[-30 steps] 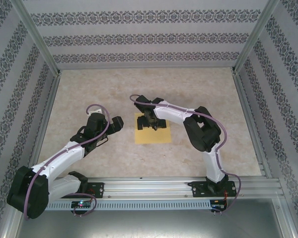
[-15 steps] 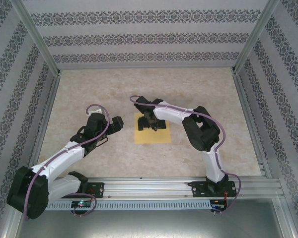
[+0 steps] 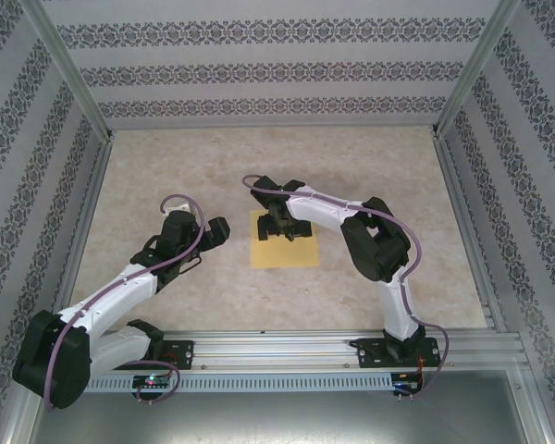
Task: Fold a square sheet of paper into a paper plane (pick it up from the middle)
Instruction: Fold the square sheet of paper in half at the center of the table.
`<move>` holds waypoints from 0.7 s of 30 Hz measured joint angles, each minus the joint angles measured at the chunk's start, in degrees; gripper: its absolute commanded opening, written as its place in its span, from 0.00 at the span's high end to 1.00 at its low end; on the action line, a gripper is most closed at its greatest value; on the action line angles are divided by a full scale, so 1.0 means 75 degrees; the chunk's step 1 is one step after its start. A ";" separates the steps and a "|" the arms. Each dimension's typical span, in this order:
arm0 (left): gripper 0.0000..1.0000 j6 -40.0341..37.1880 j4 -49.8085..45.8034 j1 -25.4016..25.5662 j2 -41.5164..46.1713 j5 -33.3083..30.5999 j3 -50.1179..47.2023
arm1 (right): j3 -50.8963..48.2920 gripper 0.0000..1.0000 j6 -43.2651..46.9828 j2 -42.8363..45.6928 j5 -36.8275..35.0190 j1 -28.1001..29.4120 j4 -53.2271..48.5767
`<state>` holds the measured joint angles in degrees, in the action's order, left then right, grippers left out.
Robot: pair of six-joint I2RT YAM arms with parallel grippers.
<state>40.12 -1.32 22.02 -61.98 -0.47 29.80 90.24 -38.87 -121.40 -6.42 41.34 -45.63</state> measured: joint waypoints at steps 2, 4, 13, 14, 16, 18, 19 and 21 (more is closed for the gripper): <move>0.00 -0.0003 0.0000 0.0000 0.0000 0.0003 0.0000 | 0.0006 0.03 -0.0003 -0.0102 0.0006 0.0000 0.0003; 0.00 0.0000 0.0000 0.0000 0.0000 0.0000 0.0000 | 0.0038 0.03 -0.0032 -0.0201 0.0093 0.0003 0.0061; 0.00 0.0000 0.0000 0.0000 0.0029 0.0000 0.0000 | -0.0047 0.07 -0.0055 -0.0163 0.0146 0.0003 0.0178; 0.00 0.0000 0.0000 0.0000 0.0029 0.0000 0.0000 | -0.0047 0.08 -0.0052 -0.0163 0.0146 0.0003 0.0178; 0.00 0.0000 -0.0003 0.0000 0.0029 0.0000 0.0000 | -0.0047 0.08 -0.0047 -0.0160 0.0154 0.0006 0.0192; 0.00 0.0000 -0.0003 0.0000 0.0029 0.0000 0.0000 | -0.0047 0.10 -0.0044 -0.0152 0.0149 0.0006 0.0195; 0.00 -0.0003 -0.0003 0.0000 0.0029 0.0003 0.0000 | -0.0047 0.10 -0.0032 -0.0152 0.0152 0.0009 0.0198; 0.00 -0.0003 -0.0003 0.0000 0.0029 0.0000 0.0000 | -0.0015 0.06 -0.0032 -0.0152 0.0117 0.0026 0.0172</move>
<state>40.10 -1.34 22.02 -61.76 -0.47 29.80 90.13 -39.11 -122.54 -5.54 41.54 -44.34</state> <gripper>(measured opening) 0.999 0.911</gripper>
